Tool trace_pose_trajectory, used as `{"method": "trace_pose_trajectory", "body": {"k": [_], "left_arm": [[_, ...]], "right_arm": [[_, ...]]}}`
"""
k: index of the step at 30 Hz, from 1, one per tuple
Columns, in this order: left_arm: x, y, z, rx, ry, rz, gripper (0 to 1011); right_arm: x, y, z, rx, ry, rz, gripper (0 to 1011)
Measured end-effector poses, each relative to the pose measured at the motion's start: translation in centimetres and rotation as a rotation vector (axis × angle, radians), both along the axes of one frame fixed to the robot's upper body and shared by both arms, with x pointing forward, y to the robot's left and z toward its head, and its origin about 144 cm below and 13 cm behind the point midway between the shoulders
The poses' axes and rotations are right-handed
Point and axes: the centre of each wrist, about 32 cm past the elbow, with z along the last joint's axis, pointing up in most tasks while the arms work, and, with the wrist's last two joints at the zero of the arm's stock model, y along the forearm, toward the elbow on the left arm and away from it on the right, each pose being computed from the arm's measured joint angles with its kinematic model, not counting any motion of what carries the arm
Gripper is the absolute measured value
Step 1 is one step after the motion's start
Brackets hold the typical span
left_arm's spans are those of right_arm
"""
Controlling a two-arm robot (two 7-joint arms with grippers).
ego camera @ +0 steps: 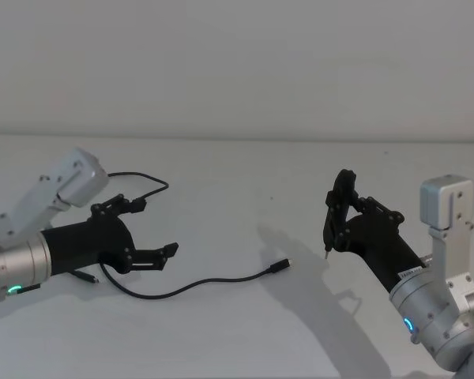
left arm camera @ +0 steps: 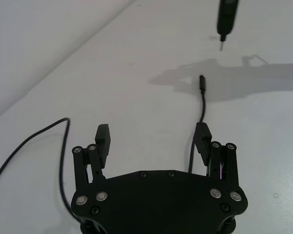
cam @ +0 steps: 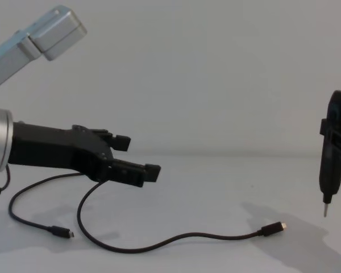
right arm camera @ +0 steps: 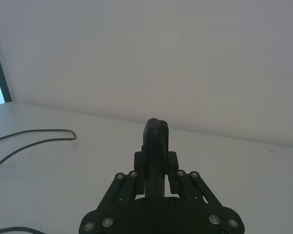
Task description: Pick up the data cable with the one hand.
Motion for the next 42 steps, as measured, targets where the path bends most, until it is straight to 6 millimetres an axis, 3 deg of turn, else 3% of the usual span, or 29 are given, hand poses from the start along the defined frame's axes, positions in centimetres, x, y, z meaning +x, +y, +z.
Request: {"method": "trace_pose_trajectory", "body": {"k": [18,42], "left_arm": [[2.7,-1.8,-0.6,0.071,0.037,-0.133,1001],[4.5,-3.8,-2.1,0.137,0.119,-0.133,1001]], "right_arm": [[0.0,0.0,0.0,0.000,0.000,0.000,275],[0.0,0.0,0.0,0.000,0.000,0.000,274]]}}
